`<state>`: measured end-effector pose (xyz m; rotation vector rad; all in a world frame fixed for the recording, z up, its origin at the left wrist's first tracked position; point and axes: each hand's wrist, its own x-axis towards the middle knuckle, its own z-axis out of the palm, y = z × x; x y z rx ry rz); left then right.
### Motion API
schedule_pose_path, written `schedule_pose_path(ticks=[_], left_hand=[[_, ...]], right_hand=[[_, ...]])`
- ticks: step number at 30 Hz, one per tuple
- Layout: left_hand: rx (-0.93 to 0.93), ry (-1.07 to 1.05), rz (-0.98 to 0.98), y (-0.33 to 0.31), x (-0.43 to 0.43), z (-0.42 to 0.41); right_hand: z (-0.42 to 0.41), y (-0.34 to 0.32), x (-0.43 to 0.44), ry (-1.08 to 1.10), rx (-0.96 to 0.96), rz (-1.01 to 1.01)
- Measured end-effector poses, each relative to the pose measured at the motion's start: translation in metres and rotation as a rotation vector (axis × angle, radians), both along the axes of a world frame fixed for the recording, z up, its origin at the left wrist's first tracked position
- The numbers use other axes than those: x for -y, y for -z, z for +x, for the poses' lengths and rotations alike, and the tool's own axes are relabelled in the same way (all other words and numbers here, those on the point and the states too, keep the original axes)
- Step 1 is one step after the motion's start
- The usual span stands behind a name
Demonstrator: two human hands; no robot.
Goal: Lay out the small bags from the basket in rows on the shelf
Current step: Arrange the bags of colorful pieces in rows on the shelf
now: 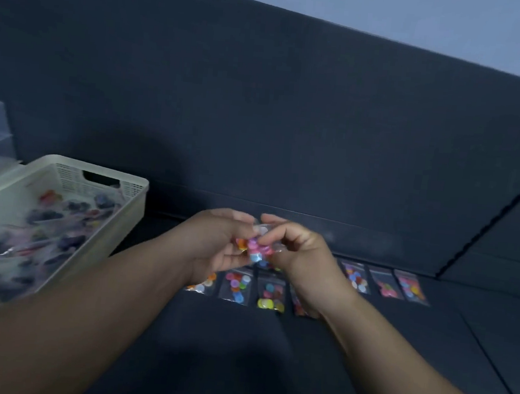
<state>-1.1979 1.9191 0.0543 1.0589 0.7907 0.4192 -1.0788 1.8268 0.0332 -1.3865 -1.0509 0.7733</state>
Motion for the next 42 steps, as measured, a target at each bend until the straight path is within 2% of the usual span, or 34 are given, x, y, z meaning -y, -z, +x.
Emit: schedule_pose_path(ticks=[2,6,7,11,15,21,26,28,30,32,39,42], left_hand=[[0.018,-0.016,0.047,0.004,0.006,0.007],[-0.009,-0.027,0.259,0.011,0.017,0.019],[-0.013,-0.025,0.301,0.013,0.020,0.022],[-0.003,-0.017,0.393,0.019,0.032,0.034],[-0.033,-0.058,0.448,0.024,0.032,0.042],[-0.115,-0.029,0.384,0.031,0.034,0.053],[-0.193,0.030,0.501,0.037,0.040,0.060],[-0.215,0.043,0.517,0.039,0.041,0.061],[-0.232,0.056,0.515,0.040,0.041,0.060],[-0.242,0.073,0.522,0.041,0.041,0.059],[-0.224,0.129,0.552,0.040,0.043,0.056],[-0.209,0.154,0.546,0.040,0.043,0.055]], right_hand=[[0.005,0.006,0.011,0.012,-0.030,0.007],[0.019,0.010,0.026,0.108,-0.362,-0.030],[0.021,0.010,0.030,0.110,-0.391,-0.057],[0.028,0.019,0.041,0.130,-0.204,-0.200],[0.042,0.026,0.057,0.192,-0.196,-0.225],[0.086,0.037,0.092,0.390,-0.111,-0.326],[0.108,0.057,0.097,0.454,0.001,-0.506],[0.111,0.064,0.096,0.454,0.115,-0.545],[0.112,0.068,0.094,0.476,0.351,-0.589],[0.111,0.070,0.093,0.485,0.497,-0.612],[0.108,0.072,0.083,0.459,0.620,-0.654],[0.104,0.070,0.083,0.438,0.698,-0.609]])
